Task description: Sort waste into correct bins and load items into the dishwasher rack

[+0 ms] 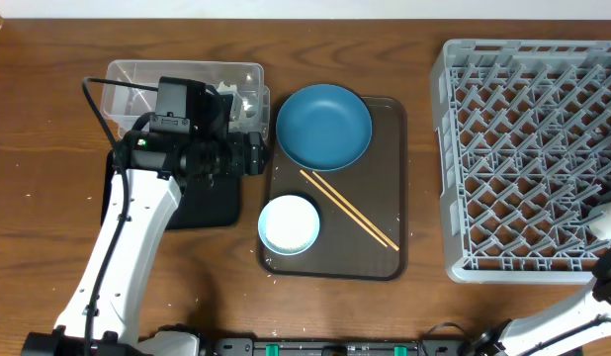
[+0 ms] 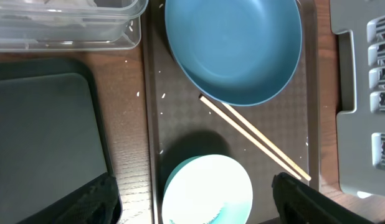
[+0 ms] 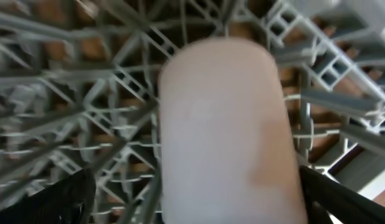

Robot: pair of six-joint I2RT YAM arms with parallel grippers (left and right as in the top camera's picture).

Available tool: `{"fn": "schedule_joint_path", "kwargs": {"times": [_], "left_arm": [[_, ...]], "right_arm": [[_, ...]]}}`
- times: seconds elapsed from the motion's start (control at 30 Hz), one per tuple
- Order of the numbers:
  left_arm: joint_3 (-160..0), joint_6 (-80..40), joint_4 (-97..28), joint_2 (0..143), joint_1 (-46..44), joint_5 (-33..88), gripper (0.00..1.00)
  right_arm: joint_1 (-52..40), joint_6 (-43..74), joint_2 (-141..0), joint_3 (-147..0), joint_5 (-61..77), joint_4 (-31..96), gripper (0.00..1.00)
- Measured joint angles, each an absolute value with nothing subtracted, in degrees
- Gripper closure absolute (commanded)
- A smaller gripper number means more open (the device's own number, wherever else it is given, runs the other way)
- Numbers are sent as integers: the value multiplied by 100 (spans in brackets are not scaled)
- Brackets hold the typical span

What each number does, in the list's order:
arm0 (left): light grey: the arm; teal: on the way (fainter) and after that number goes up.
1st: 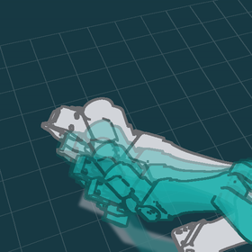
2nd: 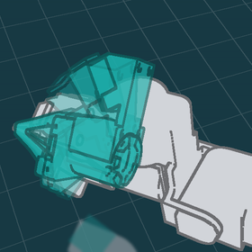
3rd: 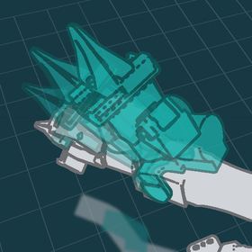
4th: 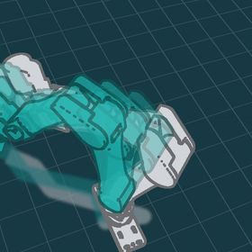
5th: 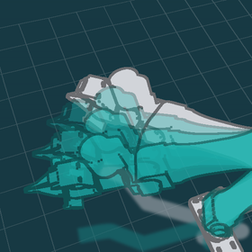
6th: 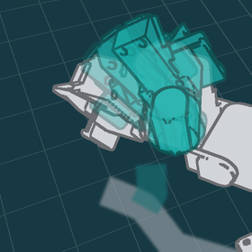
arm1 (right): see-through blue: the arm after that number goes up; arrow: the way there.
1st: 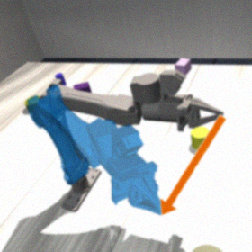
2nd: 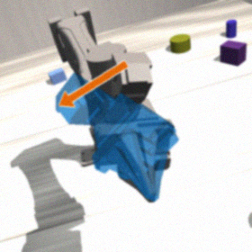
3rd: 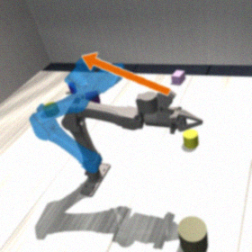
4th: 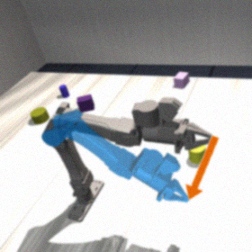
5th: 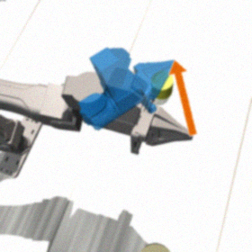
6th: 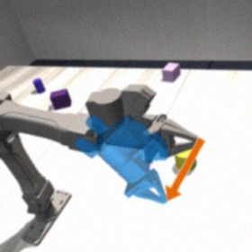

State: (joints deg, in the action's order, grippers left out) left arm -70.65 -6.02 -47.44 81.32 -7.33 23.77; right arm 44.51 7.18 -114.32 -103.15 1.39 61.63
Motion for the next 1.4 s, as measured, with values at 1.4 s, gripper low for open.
{"fn": "schedule_joint_path", "kwargs": {"times": [1.4], "left_arm": [[-6997,-596,-5675,8132,-733,2373,17]], "right_arm": [[-1138,760,-10237,-8344,1269,3924,22]]}}
